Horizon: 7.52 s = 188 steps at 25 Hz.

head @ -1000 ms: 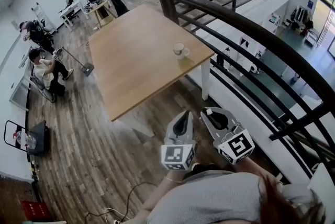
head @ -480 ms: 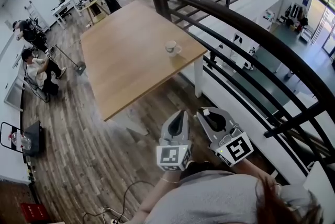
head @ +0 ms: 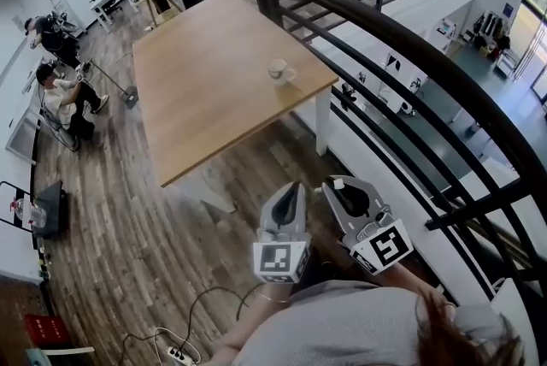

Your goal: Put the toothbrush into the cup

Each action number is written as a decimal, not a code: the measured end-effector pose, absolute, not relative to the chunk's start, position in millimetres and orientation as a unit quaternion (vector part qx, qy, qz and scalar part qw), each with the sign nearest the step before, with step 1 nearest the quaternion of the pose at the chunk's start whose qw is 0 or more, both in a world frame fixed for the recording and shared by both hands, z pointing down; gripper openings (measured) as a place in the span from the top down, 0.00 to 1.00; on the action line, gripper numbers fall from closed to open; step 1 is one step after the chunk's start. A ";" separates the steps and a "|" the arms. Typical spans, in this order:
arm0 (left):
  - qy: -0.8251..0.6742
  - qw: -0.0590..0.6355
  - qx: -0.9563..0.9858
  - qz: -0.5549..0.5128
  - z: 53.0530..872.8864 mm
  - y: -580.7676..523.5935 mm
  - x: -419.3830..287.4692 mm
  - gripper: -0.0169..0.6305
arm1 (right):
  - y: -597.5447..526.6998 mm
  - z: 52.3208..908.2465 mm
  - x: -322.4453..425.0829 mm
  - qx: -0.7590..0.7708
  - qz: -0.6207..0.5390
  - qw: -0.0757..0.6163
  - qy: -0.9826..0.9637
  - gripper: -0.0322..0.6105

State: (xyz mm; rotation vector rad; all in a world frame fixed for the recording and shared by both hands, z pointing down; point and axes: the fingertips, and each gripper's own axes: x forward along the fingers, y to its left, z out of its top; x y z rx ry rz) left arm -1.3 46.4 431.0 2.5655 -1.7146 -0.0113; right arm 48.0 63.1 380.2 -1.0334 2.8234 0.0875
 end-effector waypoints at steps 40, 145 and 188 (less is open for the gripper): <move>-0.512 0.066 0.856 0.007 454.0 -234.5 -80.5 0.97 | -208.7 384.5 -45.2 -0.378 0.024 0.068 0.923 0.92; -0.539 0.065 0.840 -0.008 441.4 -265.2 -81.9 0.97 | -336.5 481.3 22.0 -0.438 -0.089 -0.002 0.894 0.62; -0.552 0.027 0.833 -0.025 434.5 -216.5 -51.6 0.97 | -216.7 407.6 -16.3 -0.323 -0.016 0.076 0.943 0.96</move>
